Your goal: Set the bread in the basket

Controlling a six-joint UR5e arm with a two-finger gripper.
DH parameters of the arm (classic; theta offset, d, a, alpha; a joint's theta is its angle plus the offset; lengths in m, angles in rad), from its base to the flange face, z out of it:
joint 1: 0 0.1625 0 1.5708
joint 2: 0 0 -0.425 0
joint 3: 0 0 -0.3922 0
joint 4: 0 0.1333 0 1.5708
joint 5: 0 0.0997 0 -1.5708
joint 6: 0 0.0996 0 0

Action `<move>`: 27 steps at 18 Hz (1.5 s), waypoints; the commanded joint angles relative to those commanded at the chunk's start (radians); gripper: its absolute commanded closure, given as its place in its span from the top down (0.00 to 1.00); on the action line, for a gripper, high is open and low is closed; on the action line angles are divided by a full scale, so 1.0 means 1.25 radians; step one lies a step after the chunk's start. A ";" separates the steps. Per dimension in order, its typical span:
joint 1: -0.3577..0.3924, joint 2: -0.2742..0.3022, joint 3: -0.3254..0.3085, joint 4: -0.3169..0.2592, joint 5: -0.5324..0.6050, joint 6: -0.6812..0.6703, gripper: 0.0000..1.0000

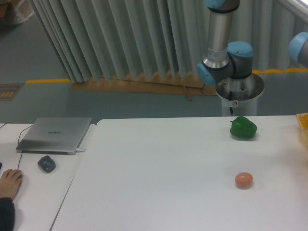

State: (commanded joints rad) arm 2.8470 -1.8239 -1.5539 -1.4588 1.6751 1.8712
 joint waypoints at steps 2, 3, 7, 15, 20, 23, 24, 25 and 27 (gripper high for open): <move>0.012 -0.001 0.000 0.001 -0.001 0.061 0.30; 0.023 -0.001 0.000 0.001 -0.001 0.093 0.30; 0.048 -0.001 -0.001 0.002 -0.001 0.195 0.34; 0.064 -0.002 0.000 0.002 -0.005 0.241 0.93; 0.058 -0.001 0.005 0.001 -0.020 0.221 1.00; 0.046 -0.001 0.005 0.000 -0.023 0.169 1.00; 0.043 -0.001 0.006 0.000 -0.023 0.154 1.00; 0.041 -0.001 0.005 0.000 -0.026 0.151 1.00; 0.038 -0.001 0.006 0.000 -0.027 0.150 1.00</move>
State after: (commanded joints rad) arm 2.8946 -1.8254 -1.5463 -1.4588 1.6414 2.0586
